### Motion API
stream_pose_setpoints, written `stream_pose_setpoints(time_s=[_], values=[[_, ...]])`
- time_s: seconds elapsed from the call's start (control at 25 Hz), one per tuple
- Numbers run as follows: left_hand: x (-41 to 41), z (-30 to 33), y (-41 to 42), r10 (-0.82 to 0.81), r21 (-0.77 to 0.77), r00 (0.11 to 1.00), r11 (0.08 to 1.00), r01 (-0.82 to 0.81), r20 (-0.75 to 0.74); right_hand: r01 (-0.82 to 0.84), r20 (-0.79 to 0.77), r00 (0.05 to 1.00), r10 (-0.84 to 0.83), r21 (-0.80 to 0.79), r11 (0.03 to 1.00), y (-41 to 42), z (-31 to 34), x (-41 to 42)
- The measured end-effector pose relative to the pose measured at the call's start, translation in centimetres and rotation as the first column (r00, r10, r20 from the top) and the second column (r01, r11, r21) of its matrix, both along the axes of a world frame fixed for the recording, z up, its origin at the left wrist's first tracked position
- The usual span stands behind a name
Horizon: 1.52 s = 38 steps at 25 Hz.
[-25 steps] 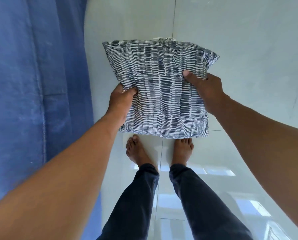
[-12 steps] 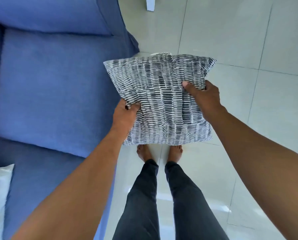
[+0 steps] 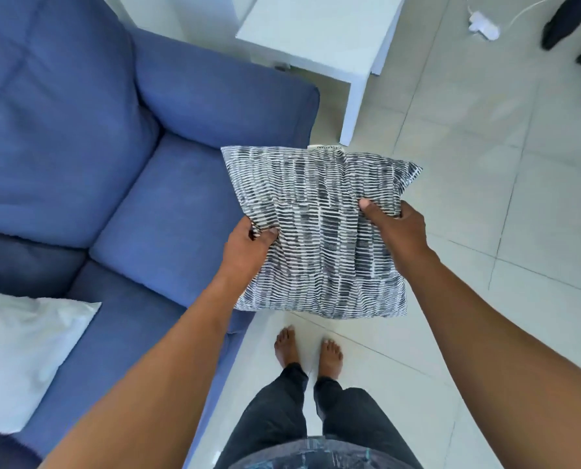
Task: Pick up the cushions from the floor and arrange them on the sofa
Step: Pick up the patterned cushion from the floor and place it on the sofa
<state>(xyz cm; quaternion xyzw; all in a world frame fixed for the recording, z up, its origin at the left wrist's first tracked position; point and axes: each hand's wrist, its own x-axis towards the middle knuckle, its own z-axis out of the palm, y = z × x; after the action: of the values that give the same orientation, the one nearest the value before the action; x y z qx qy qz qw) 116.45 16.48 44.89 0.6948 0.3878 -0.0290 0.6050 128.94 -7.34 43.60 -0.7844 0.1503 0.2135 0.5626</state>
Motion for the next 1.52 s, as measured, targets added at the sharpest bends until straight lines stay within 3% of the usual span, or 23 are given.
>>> stream_pose_setpoints(time_s=[0.32, 0.68, 0.92, 1.32, 1.52], values=[[-3.6, 2.9, 2.5, 0.199, 0.044, 0.98, 0.979, -0.2, 0.025, -0.221, 0.06, 0.974, 0.22, -0.006, 0.975, 6.0, 3.8, 1.4], [-5.9, 1.8, 12.8, 0.434, -0.002, 0.901, 0.901, -0.434, 0.013, -0.498, 0.077, 0.862, 0.501, -0.062, 0.865, 21.6, 4.6, 4.4], [-7.3, 2.5, 20.0, 0.574, 0.023, 0.819, 0.818, -0.574, 0.001, -0.641, 0.067, 0.762, 0.644, -0.056, 0.765, 33.4, 5.4, 5.3], [-6.2, 2.5, 26.1, 0.757, 0.019, 0.653, 0.653, -0.757, -0.014, -0.792, 0.044, 0.61, 0.791, 0.054, 0.608, 45.2, 5.3, 8.5], [-3.3, 0.4, 29.5, 0.865, 0.023, 0.499, 0.501, -0.865, -0.05, -0.878, -0.026, 0.475, 0.879, 0.054, 0.476, 51.8, 2.8, 12.1]])
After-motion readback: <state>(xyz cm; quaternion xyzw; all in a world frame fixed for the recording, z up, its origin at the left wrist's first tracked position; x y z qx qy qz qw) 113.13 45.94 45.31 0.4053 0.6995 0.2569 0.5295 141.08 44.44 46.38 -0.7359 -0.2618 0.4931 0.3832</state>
